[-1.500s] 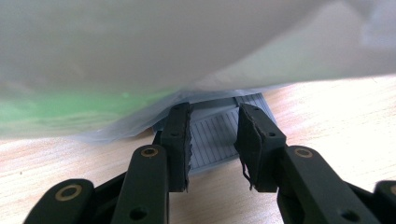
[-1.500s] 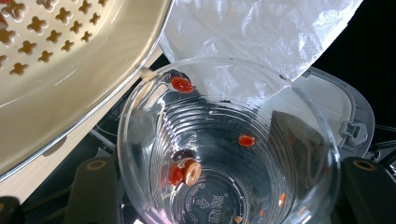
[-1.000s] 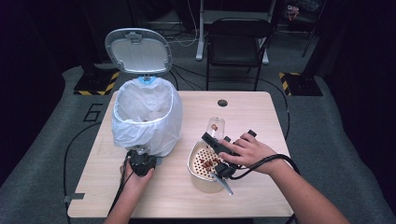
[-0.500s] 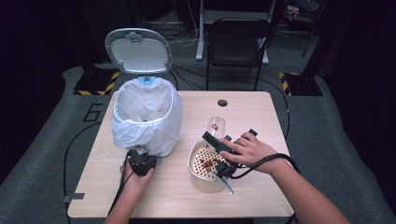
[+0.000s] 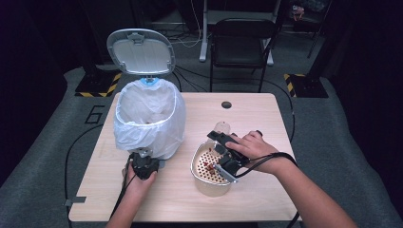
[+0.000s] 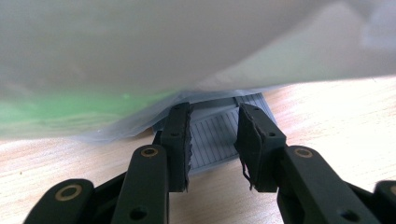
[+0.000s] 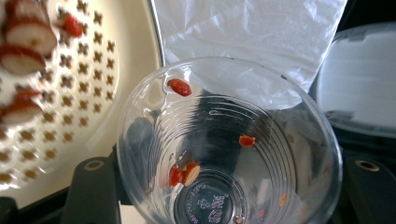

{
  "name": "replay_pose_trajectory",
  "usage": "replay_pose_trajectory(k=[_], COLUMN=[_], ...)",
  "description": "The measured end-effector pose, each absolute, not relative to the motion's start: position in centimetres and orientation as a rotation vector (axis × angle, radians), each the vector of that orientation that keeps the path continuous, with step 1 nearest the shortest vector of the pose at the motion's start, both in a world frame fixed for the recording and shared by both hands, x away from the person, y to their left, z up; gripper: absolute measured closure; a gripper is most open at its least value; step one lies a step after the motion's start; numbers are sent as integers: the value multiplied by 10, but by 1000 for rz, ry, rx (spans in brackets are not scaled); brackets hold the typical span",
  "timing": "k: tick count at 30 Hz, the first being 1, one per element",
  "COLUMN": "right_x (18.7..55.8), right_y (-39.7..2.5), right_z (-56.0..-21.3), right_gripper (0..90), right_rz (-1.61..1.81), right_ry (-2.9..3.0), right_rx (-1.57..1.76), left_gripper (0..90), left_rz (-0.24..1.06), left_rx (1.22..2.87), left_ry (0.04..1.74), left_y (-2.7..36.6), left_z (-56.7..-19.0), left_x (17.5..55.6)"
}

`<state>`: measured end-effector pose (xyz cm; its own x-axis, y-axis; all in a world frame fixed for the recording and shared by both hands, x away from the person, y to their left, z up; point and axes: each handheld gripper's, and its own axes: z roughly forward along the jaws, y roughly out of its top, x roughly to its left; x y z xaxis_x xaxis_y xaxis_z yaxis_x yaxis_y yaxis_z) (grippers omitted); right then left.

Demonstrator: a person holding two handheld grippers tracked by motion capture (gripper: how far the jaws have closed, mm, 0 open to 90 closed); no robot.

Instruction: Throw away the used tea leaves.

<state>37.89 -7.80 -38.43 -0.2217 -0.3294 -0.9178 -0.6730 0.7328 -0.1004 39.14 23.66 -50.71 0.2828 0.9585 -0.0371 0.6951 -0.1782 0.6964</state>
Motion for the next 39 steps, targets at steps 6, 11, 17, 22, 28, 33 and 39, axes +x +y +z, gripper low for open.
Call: replay_pose_trajectory(k=[6,11,17,22,28,33,39], right_x=[388,395,409,423,440,454,469], right_y=[-78,-81,-85,-91,-99,-106,-112], right_z=[-365,-348,-340,-331,-322,-318,-321], right_gripper=[339,340,339,336,334,331,329], right_rz=[541,681,823,938,1081,1178,1272], right_ry=[1945,2059,2201,2242,2324,2396,2458], right_rx=[-657,-527,-374,-285,-114,41,207], left_gripper=[649,649,649,649,649,649,649], left_rz=[562,559,558,555,555,558,557], left_rx=[1961,1960,1957,1949,1949,1942,1955], left_ry=[1470,1480,1481,1484,1485,1481,1482], left_y=[237,237,237,236,236,236,237], left_z=[-507,-506,-506,-507,-507,-507,-506], left_x=[392,392,392,392,392,392,392])
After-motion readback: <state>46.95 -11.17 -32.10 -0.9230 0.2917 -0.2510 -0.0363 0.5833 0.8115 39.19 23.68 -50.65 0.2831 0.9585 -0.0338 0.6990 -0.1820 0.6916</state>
